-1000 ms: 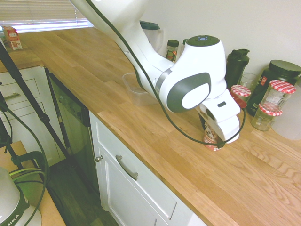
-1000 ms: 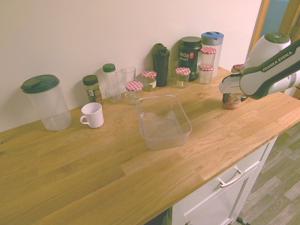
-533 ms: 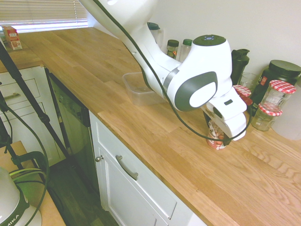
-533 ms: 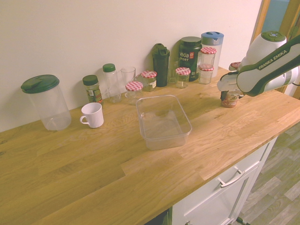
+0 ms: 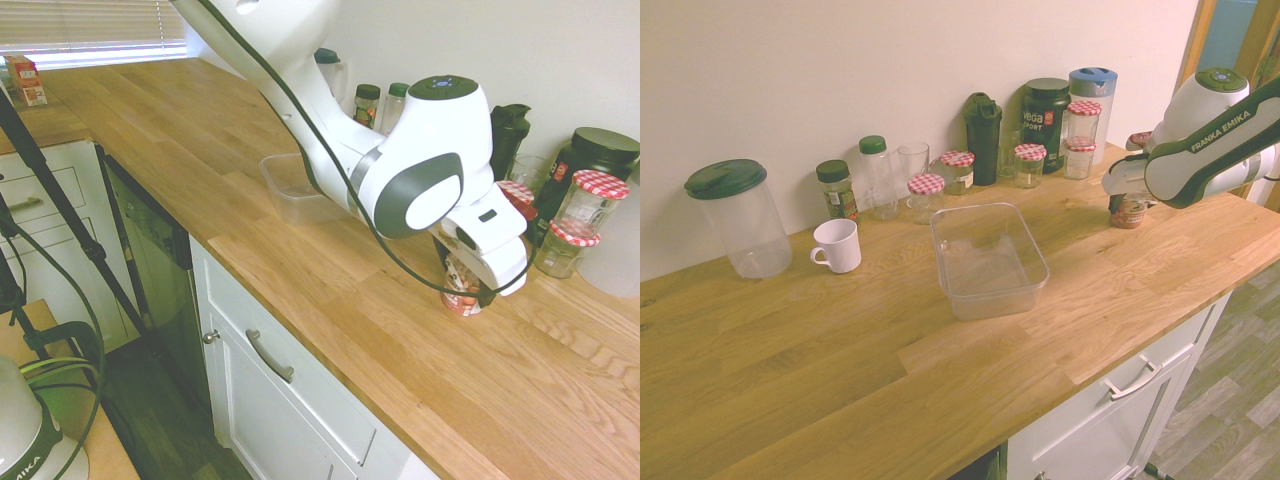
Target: Put the cereal into the container
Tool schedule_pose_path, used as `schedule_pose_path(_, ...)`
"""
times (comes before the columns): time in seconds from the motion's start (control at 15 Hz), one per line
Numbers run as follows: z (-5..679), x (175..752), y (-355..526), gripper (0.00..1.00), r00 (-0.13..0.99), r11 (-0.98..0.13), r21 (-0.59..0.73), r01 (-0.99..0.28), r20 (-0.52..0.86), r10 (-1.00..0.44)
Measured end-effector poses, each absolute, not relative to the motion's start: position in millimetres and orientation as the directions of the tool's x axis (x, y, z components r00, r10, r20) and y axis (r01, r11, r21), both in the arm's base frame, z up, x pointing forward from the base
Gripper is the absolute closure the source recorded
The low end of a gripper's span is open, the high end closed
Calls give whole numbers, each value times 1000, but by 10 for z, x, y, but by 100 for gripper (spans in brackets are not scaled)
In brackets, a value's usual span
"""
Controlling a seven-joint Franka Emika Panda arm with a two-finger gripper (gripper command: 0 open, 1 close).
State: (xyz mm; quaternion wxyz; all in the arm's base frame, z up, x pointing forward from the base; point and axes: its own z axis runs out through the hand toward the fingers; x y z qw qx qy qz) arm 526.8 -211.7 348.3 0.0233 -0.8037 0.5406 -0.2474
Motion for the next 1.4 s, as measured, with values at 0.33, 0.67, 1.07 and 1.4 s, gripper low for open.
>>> schedule_pose_path(0.33, 3484, 5267, -2113, 100, 300, -433, -311, -846, 393, -869)
schedule_pose_path(0.67, 3559, 5208, -2019, 100, 297, -447, -339, -828, 411, -862)
schedule_pose_path(1.07, 4419, 4716, -1174, 100, 310, -527, -395, -752, 493, -813)
schedule_pose_path(1.4, 4920, 4683, 77, 100, 365, -619, -350, -703, 570, -736)
